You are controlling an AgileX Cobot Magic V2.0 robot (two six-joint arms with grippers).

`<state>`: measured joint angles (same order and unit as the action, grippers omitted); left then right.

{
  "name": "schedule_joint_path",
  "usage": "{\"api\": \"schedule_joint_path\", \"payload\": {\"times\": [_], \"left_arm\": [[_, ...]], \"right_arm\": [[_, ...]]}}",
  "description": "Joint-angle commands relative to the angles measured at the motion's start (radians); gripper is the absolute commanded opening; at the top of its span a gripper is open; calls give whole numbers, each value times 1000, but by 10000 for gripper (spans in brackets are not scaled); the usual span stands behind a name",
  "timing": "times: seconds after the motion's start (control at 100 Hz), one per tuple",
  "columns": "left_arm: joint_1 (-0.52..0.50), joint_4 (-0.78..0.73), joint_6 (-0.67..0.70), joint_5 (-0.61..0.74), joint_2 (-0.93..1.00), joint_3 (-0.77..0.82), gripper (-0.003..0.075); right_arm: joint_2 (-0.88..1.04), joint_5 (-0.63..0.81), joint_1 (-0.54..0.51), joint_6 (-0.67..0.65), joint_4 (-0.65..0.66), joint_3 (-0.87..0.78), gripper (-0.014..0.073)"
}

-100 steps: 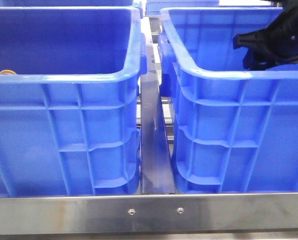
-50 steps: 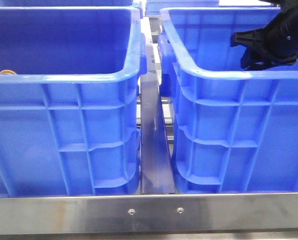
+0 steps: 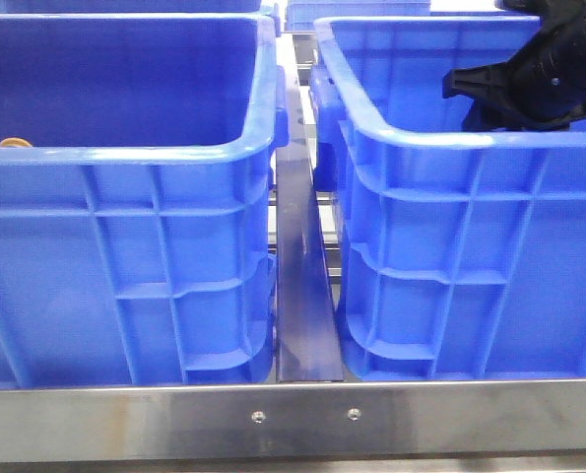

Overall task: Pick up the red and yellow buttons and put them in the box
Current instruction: 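Lower the red button into the empty bin and open the right gripper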

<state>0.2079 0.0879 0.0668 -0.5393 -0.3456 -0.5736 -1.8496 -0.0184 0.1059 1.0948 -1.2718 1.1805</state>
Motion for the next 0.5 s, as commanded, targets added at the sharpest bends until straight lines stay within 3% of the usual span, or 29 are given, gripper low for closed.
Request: {"api": "schedule_joint_path", "payload": {"times": [0.0, 0.14, 0.36, 0.49], "left_arm": [[-3, 9, 9, 76, -10, -27, -19], [-3, 9, 9, 76, -10, -27, -19], [-3, 9, 9, 76, -10, -27, -19], [-3, 9, 9, 76, -10, -27, -19]], "right_arm": [[16, -7, 5, 15, -3, 20, 154], [14, -23, 5, 15, -3, 20, 213], [14, -64, 5, 15, -3, 20, 435], [18, -67, 5, 15, -3, 20, 468]]}}
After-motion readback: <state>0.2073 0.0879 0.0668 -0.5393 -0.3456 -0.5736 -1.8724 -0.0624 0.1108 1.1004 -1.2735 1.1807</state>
